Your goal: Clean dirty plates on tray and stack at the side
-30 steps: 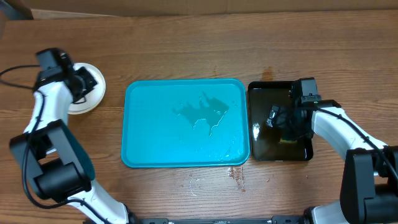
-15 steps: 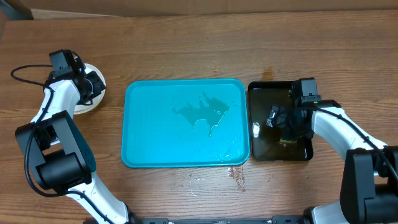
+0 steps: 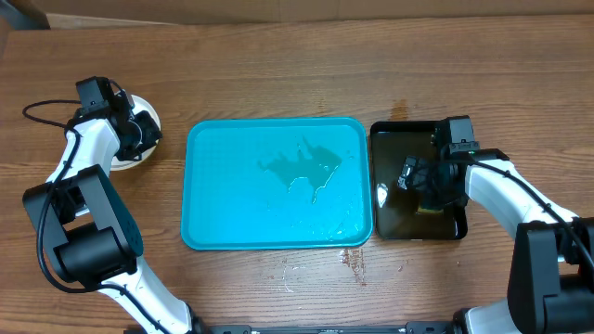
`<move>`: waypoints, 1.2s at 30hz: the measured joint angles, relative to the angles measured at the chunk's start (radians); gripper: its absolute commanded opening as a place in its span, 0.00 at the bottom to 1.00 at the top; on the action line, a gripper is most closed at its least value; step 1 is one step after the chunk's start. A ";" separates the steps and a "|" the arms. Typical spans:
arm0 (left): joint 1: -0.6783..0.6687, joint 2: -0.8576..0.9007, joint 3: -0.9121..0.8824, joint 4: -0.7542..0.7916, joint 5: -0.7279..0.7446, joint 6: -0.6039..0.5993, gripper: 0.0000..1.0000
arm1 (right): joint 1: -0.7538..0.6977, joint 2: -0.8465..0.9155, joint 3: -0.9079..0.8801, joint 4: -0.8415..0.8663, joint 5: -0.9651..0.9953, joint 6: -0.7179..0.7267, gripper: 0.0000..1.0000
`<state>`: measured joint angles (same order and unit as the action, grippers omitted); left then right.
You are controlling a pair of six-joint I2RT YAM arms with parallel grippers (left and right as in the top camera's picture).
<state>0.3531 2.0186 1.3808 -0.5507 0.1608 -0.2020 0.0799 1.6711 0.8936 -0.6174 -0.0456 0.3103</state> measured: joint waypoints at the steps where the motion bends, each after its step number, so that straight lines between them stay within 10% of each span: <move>1: 0.000 0.000 0.000 -0.002 0.006 0.000 0.04 | 0.000 0.000 0.000 0.000 0.000 0.000 1.00; 22: -0.021 -0.003 0.000 -0.069 0.476 0.023 0.20 | 0.000 0.000 0.000 0.000 0.000 0.000 1.00; 24: -0.039 -0.018 0.000 -0.081 0.515 0.023 0.29 | 0.000 0.000 0.000 0.000 0.000 0.000 1.00; 28: -0.099 -0.102 0.001 -0.082 0.550 0.026 1.00 | 0.000 0.000 0.000 -0.001 0.000 0.000 1.00; 36: -0.200 -0.212 0.021 -0.080 0.548 0.026 1.00 | 0.000 0.000 0.000 0.000 0.000 0.000 1.00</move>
<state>0.1528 1.8061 1.4014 -0.6308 0.7090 -0.1757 0.0799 1.6711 0.8936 -0.6174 -0.0456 0.3107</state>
